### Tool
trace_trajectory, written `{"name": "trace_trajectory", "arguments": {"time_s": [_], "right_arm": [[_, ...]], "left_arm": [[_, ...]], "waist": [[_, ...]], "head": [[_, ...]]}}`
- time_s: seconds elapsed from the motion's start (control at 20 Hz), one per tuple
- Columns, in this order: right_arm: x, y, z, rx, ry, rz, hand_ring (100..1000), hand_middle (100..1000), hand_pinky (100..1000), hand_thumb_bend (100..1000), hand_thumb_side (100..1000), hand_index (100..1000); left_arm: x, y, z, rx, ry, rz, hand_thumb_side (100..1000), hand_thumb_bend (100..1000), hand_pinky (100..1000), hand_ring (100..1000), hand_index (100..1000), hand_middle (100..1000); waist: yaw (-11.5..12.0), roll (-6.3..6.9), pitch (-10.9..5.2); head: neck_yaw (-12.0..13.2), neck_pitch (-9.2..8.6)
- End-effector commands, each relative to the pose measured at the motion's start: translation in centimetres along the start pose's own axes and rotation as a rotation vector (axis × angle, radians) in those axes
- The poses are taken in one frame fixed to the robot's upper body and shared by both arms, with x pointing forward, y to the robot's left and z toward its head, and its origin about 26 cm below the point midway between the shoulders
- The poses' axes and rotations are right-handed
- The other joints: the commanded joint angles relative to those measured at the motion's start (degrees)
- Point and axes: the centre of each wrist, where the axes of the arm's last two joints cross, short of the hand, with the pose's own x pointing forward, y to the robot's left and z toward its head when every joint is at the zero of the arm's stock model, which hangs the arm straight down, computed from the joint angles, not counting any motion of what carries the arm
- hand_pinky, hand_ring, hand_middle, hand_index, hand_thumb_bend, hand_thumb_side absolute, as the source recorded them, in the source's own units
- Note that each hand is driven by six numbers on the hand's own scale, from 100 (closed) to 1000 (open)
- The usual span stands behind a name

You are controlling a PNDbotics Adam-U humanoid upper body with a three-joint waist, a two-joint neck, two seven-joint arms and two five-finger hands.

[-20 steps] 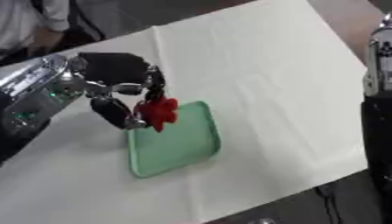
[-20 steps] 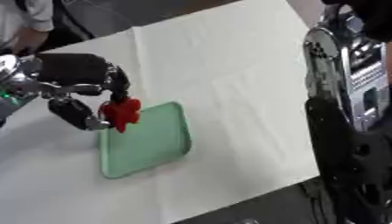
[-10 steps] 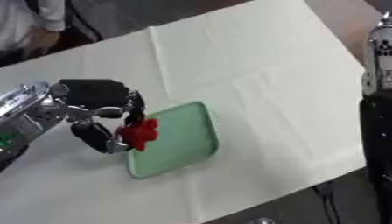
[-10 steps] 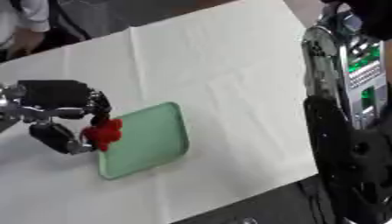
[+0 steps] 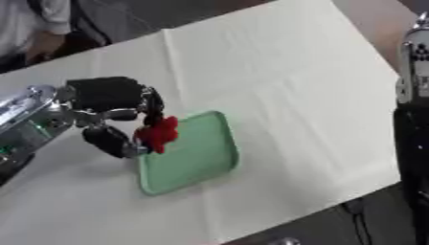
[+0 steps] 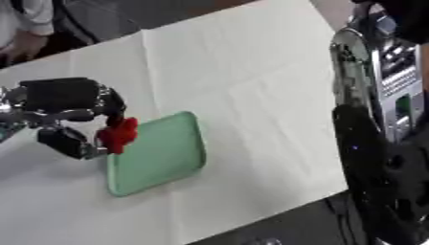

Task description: Pick up objects on the table and place them in the box.

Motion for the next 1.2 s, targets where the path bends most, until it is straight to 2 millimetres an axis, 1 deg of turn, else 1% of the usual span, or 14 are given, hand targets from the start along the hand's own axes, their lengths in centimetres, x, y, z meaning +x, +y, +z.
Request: {"name": "trace_trajectory", "arguments": {"time_s": [0.05,0.1,0.15,0.2,0.25,0.3,0.35,0.4,0.45,0.5,0.6,0.85,0.95,1.2], "right_arm": [[0.19,0.11,-0.82,0.011,-0.027,0.001,382,430,231,101,368,486],[0.18,0.11,-0.83,0.010,-0.027,0.000,382,430,230,100,369,486],[0.18,0.13,-0.84,0.010,-0.028,0.000,382,430,230,109,362,486],[0.18,0.13,-0.85,0.009,-0.028,0.000,383,431,230,100,370,486],[0.18,0.13,-0.86,0.008,-0.028,0.000,382,430,230,100,370,486],[0.17,0.13,-0.87,0.007,-0.029,-0.001,383,431,230,100,370,486],[0.17,0.14,-0.87,0.006,-0.029,-0.001,383,431,230,100,370,486],[0.17,0.14,-0.88,0.006,-0.029,-0.001,383,431,230,100,370,486],[0.17,0.15,-0.89,0.005,-0.030,-0.001,383,432,230,100,376,486],[0.17,0.15,-0.89,0.004,-0.030,-0.001,383,432,230,100,370,486],[0.16,0.17,-0.91,0.003,-0.030,-0.001,384,432,230,100,371,486],[0.15,0.19,-0.93,0.002,-0.031,-0.002,384,432,230,100,371,486],[0.15,0.19,-0.93,0.002,-0.031,-0.002,384,432,230,100,371,486],[0.17,0.14,-0.91,0.002,-0.031,0.000,384,432,230,100,370,486]], "left_arm": [[-0.57,0.62,0.08,0.019,0.004,-0.026,301,110,100,182,499,399],[-0.64,0.60,-0.01,0.024,0.001,-0.027,325,100,100,186,507,403],[-0.69,0.64,-0.09,0.034,-0.002,-0.029,261,157,100,185,505,401],[-0.72,0.72,-0.15,0.047,-0.004,-0.032,343,120,100,212,536,431],[-0.74,0.85,-0.19,0.063,-0.007,-0.039,339,100,100,200,526,420],[-0.73,0.94,-0.24,0.077,-0.009,-0.048,381,242,142,275,601,488],[-0.73,0.99,-0.28,0.089,-0.010,-0.058,369,190,107,244,566,457],[-0.74,0.99,-0.32,0.099,-0.010,-0.066,414,311,201,344,640,531],[-0.75,1.01,-0.37,0.110,-0.011,-0.073,407,296,188,330,633,523],[-0.77,0.98,-0.41,0.118,-0.010,-0.079,442,379,248,400,671,564],[-0.82,0.91,-0.49,0.127,-0.006,-0.089,458,415,279,443,683,578],[-0.93,0.89,-0.55,0.134,0.004,-0.107,477,449,318,485,696,606],[-0.94,0.95,-0.54,0.135,0.007,-0.112,486,471,356,520,708,633],[-0.82,1.37,-0.35,0.161,0.027,-0.126,490,478,365,528,708,638]], "waist": [[-0.1,-0.44,-0.77],[-0.1,-0.42,-0.77],[-0.1,-0.40,-0.77],[-0.2,-0.38,-0.78],[-0.2,-0.36,-0.79],[-0.2,-0.34,-0.80],[-0.2,-0.33,-0.81],[-0.2,-0.31,-0.81],[-0.3,-0.29,-0.82],[-0.3,-0.27,-0.82],[-0.3,-0.24,-0.82],[-0.4,-0.18,-0.81],[-0.4,-0.17,-0.81],[-0.3,-0.23,-0.82]], "head": [[-0.1,-0.05],[-0.1,-0.05],[-0.1,-0.05],[-0.2,-0.05],[-0.2,-0.05],[-0.2,-0.05],[-0.2,-0.05],[-0.3,-0.05],[-0.3,-0.05],[-0.3,-0.05],[-0.3,-0.05],[-0.3,-0.05],[-0.3,-0.05],[-0.4,-0.05]]}}
